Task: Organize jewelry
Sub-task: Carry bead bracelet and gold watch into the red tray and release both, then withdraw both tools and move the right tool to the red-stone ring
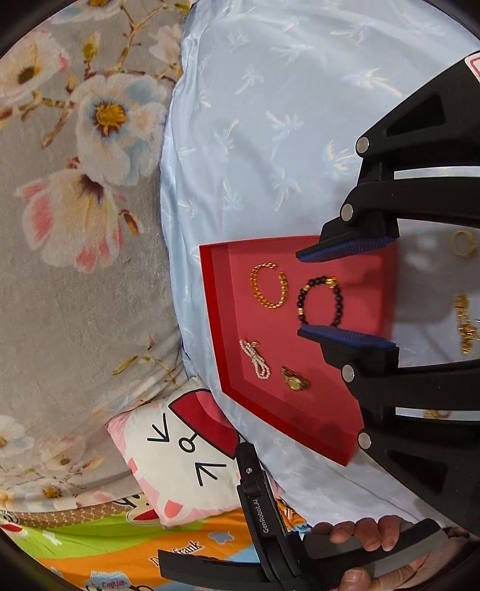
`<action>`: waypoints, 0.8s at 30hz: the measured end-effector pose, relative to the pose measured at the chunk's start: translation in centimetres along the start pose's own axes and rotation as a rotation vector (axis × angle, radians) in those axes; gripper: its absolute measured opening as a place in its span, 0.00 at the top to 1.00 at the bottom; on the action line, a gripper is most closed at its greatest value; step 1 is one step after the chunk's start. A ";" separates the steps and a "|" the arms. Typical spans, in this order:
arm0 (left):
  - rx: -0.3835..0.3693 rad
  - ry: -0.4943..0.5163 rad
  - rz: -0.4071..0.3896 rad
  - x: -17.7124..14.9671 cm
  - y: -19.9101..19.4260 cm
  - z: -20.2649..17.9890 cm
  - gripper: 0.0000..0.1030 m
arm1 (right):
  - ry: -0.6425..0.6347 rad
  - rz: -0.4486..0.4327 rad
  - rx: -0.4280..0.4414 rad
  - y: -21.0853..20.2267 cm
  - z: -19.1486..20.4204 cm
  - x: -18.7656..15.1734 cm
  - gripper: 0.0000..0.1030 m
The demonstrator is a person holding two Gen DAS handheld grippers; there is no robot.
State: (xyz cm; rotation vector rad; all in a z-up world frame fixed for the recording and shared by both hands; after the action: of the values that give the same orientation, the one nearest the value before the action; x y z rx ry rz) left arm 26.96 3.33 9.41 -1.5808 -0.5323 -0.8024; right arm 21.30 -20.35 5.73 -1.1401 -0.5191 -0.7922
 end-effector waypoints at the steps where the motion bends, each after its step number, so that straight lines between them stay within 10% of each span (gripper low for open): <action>1: 0.004 -0.001 -0.005 -0.5 -0.7 0.0 0.40 | -0.002 0.001 -0.003 -0.6 -0.1 -0.4 0.66; 24: 0.004 -0.030 0.117 -15.4 -6.3 -3.2 0.39 | 0.039 0.119 -0.073 -9.2 -2.8 -13.3 0.66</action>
State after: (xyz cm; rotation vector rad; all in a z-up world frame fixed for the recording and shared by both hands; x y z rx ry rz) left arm 11.63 2.90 2.19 -1.6066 -0.4584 -0.6905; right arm 5.77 -21.01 0.61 -1.2090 -0.3885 -0.7331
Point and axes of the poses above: each gripper's, at about its wrist camera, not at the fingertips, and y roughly the way its jaws point, z to its left, x to its top, the point moved 2 cm from there along y, roughly the way its jaws point, and after that the axes turned 10 degrees about y, right-handed, at the moved point
